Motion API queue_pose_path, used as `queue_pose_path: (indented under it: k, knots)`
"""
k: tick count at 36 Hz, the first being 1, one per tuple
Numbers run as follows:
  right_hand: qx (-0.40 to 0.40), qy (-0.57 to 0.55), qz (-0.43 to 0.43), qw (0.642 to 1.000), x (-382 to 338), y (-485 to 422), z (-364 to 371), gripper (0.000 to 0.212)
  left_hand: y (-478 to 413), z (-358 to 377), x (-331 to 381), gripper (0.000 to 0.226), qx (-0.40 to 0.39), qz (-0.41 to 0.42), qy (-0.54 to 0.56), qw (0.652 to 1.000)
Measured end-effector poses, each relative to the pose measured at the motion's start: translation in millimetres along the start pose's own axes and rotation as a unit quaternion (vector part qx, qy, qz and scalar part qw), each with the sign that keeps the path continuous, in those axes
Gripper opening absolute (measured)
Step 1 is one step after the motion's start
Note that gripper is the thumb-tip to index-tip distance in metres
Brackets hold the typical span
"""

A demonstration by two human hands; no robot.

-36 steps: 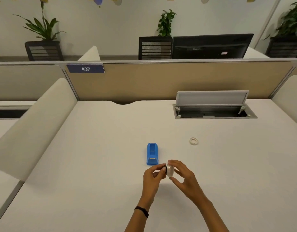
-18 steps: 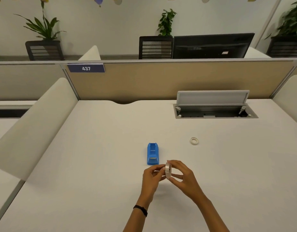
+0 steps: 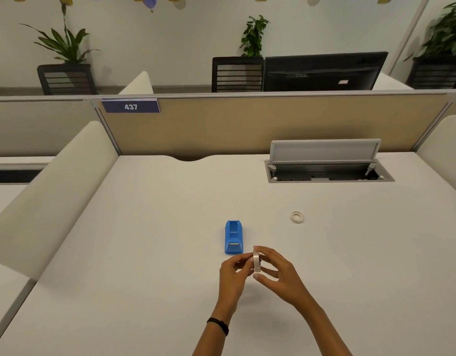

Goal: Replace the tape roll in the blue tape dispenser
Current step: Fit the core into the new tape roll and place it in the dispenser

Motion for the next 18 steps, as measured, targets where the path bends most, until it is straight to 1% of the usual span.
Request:
queue_pose_path:
  k: [3,5,11,18]
  knots:
    - [0.032,-0.034,0.002,0.999,-2.8,-1.9,2.7,0.037,-1.1,-1.1,-0.2,0.012,0.001,0.016,-0.018,1.000]
    - [0.051,-0.043,0.006,0.998,-5.1,-3.6,3.9,0.032,-1.1,-1.3,0.1,0.013,-0.001,0.023,-0.024,0.999]
    - [0.056,-0.048,0.007,0.997,-4.8,-4.3,3.0,0.031,-1.6,-1.2,0.5,0.013,0.005,0.023,-0.045,0.999]
    - [0.058,-0.064,0.011,0.996,-2.7,-2.9,-1.4,0.031,-1.8,0.0,6.8,0.016,-0.004,0.048,-0.080,0.996]
Point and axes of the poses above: each hand's wrist, its own y-axis away from the middle knuckle, its own z-axis out of the palm, x = y × z, the point moved 1 cm from there along -y, towards the middle knuckle, and after that the axes turned 15 degrees about -x, right-handed, at the moved point
